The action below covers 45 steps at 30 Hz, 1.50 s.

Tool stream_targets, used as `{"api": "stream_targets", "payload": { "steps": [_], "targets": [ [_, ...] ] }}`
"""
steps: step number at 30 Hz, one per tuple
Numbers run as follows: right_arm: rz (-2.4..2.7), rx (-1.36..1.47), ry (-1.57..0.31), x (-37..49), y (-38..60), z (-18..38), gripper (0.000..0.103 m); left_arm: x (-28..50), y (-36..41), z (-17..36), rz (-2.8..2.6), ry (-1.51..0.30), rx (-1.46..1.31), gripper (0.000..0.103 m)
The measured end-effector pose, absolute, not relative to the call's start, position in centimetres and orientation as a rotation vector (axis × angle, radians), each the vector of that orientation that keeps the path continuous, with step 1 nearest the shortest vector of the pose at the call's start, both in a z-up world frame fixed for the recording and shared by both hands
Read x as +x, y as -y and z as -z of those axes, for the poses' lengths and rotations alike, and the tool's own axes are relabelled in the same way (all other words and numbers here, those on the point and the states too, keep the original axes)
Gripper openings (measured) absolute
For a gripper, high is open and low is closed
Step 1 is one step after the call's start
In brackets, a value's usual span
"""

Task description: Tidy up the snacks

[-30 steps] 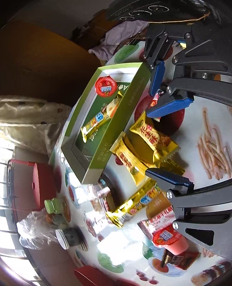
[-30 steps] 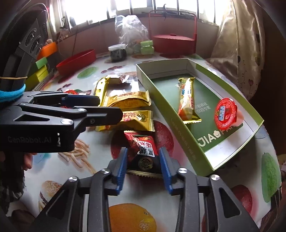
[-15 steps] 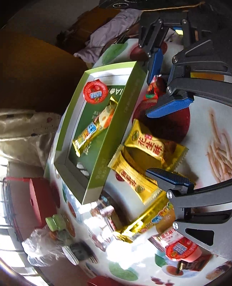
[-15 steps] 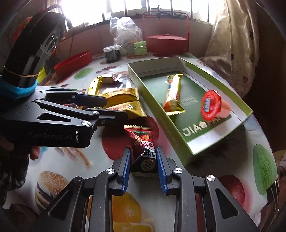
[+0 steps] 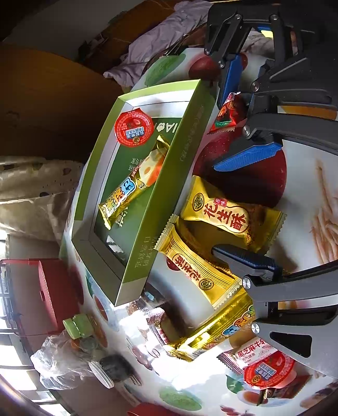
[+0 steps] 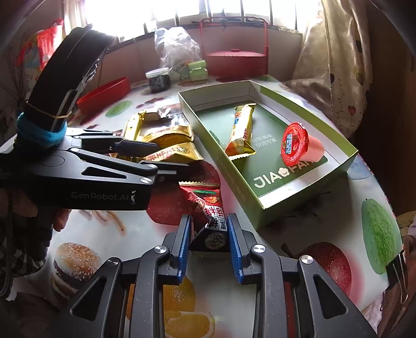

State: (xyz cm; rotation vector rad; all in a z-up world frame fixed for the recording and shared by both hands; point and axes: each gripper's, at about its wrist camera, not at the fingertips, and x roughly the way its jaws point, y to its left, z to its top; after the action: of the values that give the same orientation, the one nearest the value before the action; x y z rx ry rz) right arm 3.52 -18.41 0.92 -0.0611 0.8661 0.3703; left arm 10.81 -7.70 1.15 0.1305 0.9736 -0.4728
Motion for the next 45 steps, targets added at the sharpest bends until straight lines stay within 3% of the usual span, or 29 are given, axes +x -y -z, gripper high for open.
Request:
{"api": "stream_targets", "payload": {
  "steps": [7, 12, 16, 18, 45],
  "targets": [
    [-0.371, -0.063, -0.867, 3.5, 18.4, -0.9, 0.027, 10.8, 7.7, -1.2, 0.462, -0.968, 0.123, 0.048],
    [-0.372, -0.058, -0.866, 3.5, 18.2, -1.1, 0.027, 10.5, 7.8, -1.3, 0.453, -0.963, 0.131, 0.034],
    [-0.373, -0.058, -0.867, 3.5, 18.3, -1.0, 0.027, 10.3, 7.7, -1.3, 0.45, -0.963, 0.123, 0.033],
    [-0.372, -0.058, -0.867, 3.5, 18.4, -1.0, 0.027, 10.2, 7.6, -1.3, 0.459, -0.963, 0.113, 0.026],
    [-0.381, -0.085, -0.829, 3.4, 17.4, -2.1, 0.024, 8.0, 6.2, -2.1, 0.449, -0.926, 0.056, 0.024]
  ]
}}
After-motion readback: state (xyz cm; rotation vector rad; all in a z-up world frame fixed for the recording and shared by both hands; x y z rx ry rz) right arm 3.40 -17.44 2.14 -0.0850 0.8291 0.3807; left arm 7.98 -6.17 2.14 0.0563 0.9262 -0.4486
